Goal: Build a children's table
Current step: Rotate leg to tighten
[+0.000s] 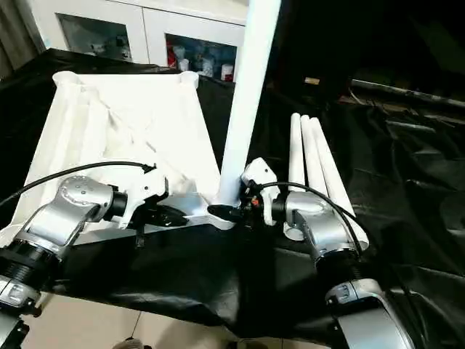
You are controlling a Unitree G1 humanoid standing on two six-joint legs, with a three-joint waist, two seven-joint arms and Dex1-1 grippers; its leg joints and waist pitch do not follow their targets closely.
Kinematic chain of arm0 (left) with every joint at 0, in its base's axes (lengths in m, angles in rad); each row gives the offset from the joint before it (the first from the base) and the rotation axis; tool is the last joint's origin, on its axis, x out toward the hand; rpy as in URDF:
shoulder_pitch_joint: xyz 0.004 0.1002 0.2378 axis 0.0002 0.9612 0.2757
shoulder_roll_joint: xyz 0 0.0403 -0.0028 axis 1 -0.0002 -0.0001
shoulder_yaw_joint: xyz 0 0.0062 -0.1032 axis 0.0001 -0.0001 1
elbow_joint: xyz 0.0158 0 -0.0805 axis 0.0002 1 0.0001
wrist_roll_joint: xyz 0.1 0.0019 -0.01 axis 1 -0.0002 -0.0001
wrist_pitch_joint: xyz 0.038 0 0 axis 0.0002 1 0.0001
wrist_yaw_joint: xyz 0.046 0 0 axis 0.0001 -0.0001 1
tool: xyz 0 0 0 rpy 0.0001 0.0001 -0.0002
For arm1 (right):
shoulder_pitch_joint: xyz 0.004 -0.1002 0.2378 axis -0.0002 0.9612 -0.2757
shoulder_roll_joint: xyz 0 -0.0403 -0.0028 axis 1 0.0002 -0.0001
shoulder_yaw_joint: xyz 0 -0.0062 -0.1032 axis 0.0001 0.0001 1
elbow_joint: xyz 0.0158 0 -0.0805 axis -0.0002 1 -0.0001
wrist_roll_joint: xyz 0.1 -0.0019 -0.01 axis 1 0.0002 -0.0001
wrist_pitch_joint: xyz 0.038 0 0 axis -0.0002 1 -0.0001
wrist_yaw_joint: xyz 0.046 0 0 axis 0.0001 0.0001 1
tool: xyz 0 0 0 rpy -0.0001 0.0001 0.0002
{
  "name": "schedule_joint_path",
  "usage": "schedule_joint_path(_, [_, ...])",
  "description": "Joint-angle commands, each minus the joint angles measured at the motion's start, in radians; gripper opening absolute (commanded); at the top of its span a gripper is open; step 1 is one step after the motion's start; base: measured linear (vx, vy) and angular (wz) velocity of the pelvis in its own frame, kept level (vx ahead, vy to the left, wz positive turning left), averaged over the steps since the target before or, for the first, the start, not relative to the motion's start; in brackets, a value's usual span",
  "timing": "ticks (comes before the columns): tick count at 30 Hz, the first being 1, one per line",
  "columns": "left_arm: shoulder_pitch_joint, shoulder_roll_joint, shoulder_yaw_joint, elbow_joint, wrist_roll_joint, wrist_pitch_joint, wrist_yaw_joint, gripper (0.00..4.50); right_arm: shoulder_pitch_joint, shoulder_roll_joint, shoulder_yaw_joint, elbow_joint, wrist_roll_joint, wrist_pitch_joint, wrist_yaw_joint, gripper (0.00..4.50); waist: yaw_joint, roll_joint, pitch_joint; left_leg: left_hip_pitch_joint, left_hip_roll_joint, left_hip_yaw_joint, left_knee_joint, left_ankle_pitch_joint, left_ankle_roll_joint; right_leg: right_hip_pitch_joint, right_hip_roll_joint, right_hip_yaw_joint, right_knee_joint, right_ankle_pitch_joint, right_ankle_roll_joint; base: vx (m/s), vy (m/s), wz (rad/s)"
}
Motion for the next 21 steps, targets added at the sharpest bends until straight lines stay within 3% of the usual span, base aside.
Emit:
schedule_joint_path(1, [0.003, -0.01, -0.011, -0.021, -0.013, -0.009, -0.02, 0.0, 0.004, 0.003, -0.005, -0.031, 0.01, 0.009, -0.003, 2.78, -0.002, 0.009, -0.06, 0.002, 0.011, 0.008, -0.068, -0.171, 0.026, 0.059, -0.062, 0.039, -0.063, -0.19, -0.209, 0.0, 0.0, 0.0])
schedule_joint_path(6, [-0.011, -0.044, -0.002, 0.009, 0.005, 0.013, 0.06, 0.0, -0.005, 0.053, -0.03, 0.04, -0.036, 0.012, -0.193, 2.73, -0.005, 0.013, -0.057, 0.003, 0.011, 0.007, -0.071, -0.192, 0.01, 0.055, -0.062, 0.039, -0.067, -0.233, -0.196, 0.0, 0.0, 0.0])
schedule_joint_path(7, [-0.028, -0.074, 0.003, 0.037, 0.022, 0.022, 0.124, 0.0, -0.019, 0.09, -0.058, 0.087, -0.043, 0.027, -0.309, 2.72, -0.01, 0.013, -0.055, 0.004, 0.008, 0.006, -0.073, -0.216, -0.009, 0.053, -0.062, 0.038, -0.075, -0.298, -0.178, 0.0, 0.0, 0.0])
schedule_joint_path(10, [-0.077, -0.155, 0.017, 0.113, 0.065, 0.05, 0.295, 0.0, -0.048, 0.176, -0.121, 0.163, -0.035, 0.068, -0.55, 2.72, -0.015, 0.016, -0.056, 0.009, 0.007, 0.003, -0.073, -0.237, -0.03, 0.048, -0.061, 0.038, -0.079, -0.353, -0.159, 0.0, 0.0, 0.0])
schedule_joint_path(11, [-0.077, -0.155, 0.017, 0.113, 0.065, 0.05, 0.295, 0.0, -0.048, 0.176, -0.121, 0.163, -0.035, 0.068, -0.55, 2.72, -0.017, 0.013, -0.058, 0.007, 0.006, 0.003, -0.072, -0.233, -0.036, 0.051, -0.063, 0.039, -0.08, -0.354, -0.154, 0.0, 0.0, 0.0])
schedule_joint_path(14, [-0.123, -0.243, 0.034, 0.176, 0.083, 0.095, 0.445, 0.0, -0.079, 0.258, -0.166, 0.236, -0.017, 0.076, -0.734, 2.72, -0.023, 0.014, -0.056, 0.005, 0.004, 0.004, -0.071, -0.254, -0.029, 0.047, -0.061, 0.039, -0.085, -0.371, -0.141, 0.0, 0.0, 0.0])
schedule_joint_path(16, [-0.133, -0.284, 0.029, 0.178, 0.092, 0.12, 0.491, 0.0, -0.091, 0.299, -0.162, 0.258, -0.023, 0.061, -0.782, 2.72, -0.02, 0.015, -0.058, 0.01, 0.004, 0.004, -0.069, -0.252, -0.027, 0.043, -0.061, 0.039, -0.087, -0.373, -0.136, 0.0, 0.0, 0.0])
schedule_joint_path(18, [-0.132, -0.303, 0.025, 0.176, 0.095, 0.125, 0.499, 0.0, -0.098, 0.316, -0.137, 0.267, -0.054, 0.038, -0.787, 2.72, -0.02, 0.014, -0.058, 0.001, 0.005, 0.003, -0.072, -0.245, -0.017, 0.048, -0.06, 0.037, -0.083, -0.334, -0.139, 0.0, 0.0, 0.0])
schedule_joint_path(20, [-0.133, -0.308, 0.021, 0.182, 0.1, 0.109, 0.49, 0.0, -0.106, 0.324, -0.116, 0.273, -0.085, 0.0, -0.79, 2.72, -0.02, 0.015, -0.058, 0.0, 0.005, 0.002, -0.073, -0.246, -0.016, 0.049, -0.06, 0.036, -0.083, -0.335, -0.136, 0.0, 0.0, 0.0])
schedule_joint_path(21, [-0.134, -0.306, 0.019, 0.187, 0.102, 0.094, 0.482, 0.0, -0.11, 0.329, -0.112, 0.275, -0.09, -0.014, -0.782, 3.07, -0.021, 0.015, -0.059, 0.0, 0.005, 0.002, -0.073, -0.247, -0.013, 0.05, -0.06, 0.036, -0.082, -0.324, -0.139, 0.0, 0.0, 0.0])
